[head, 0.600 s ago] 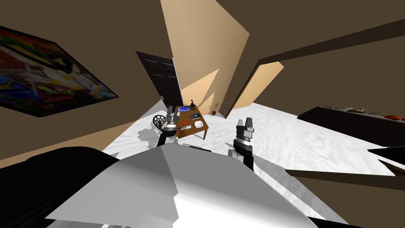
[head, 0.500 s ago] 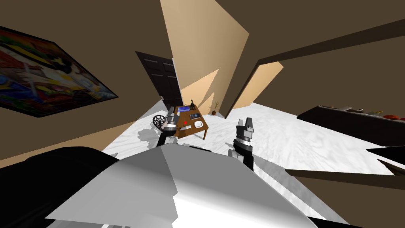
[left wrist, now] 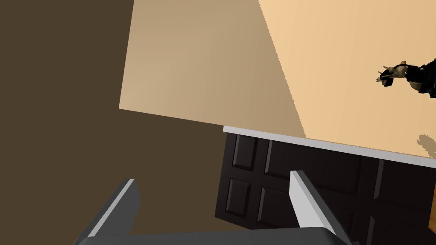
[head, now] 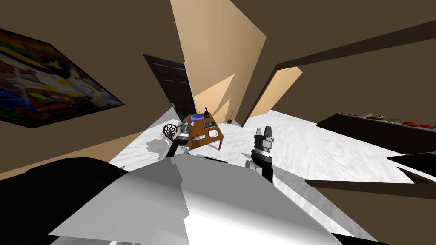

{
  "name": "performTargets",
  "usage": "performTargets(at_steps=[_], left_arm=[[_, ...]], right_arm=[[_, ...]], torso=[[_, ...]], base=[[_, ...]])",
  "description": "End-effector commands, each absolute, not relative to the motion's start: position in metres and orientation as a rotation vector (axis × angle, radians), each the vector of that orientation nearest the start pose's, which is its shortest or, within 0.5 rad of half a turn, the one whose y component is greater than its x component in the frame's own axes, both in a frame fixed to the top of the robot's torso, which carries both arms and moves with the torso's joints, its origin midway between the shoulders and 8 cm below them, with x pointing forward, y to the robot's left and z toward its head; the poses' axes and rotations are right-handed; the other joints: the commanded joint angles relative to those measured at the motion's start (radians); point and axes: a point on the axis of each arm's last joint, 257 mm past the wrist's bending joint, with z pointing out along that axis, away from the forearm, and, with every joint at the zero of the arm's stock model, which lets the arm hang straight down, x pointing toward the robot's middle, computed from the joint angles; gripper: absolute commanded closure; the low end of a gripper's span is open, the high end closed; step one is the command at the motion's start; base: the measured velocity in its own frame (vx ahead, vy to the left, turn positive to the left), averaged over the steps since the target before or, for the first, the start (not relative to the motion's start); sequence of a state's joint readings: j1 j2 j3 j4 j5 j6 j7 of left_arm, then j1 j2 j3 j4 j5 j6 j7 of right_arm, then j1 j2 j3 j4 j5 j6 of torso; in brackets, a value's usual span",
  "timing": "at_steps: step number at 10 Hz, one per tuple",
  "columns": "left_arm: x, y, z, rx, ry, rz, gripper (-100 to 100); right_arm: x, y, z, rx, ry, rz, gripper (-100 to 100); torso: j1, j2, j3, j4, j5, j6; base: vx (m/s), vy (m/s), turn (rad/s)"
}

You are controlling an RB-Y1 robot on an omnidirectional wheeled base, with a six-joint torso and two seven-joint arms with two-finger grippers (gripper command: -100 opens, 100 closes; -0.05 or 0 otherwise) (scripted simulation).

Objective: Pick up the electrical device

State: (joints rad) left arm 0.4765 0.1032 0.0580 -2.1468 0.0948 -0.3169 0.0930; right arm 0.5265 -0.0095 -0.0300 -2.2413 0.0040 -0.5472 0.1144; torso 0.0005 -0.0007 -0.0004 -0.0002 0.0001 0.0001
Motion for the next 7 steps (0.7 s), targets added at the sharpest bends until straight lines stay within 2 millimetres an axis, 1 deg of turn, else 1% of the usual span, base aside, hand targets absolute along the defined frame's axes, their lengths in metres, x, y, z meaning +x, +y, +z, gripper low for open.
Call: performTargets(at_steps=[1, 5, 6, 7], left_arm=[[0.398, 0.328, -0.081, -0.989, 0.817, -1.304, -100], [0.415, 0.364, -0.127, -1.190, 0.826, -1.299, -100], [0.415, 0.364, -0.128, -1.194, 0.828, -1.298, -100], [0.418, 0.375, -0.141, -1.257, 0.822, -1.295, -100]], right_arm=[[0.339, -0.291, 0.008, 0.611, 0.659, 1.151, 0], [0.339, -0.291, 0.008, 0.611, 0.659, 1.151, 0], [0.339, -0.291, 0.008, 0.611, 0.659, 1.151, 0], [0.339, -0.291, 0.008, 0.612, 0.659, 1.151, 0]], torso=[[0.000, 0.000, 0.000, 0.000, 0.000, 0.000], [0.000, 0.000, 0.000, 0.000, 0.000, 0.000], [0.000, 0.000, 0.000, 0.000, 0.000, 0.000], [0.000, 0.000, 0.000, 0.000, 0.000, 0.000]], base=[[0.010, 0.001, -0.041], [0.012, 0.002, -0.045], [0.009, 0.001, -0.014], [0.008, 0.002, -0.029]])
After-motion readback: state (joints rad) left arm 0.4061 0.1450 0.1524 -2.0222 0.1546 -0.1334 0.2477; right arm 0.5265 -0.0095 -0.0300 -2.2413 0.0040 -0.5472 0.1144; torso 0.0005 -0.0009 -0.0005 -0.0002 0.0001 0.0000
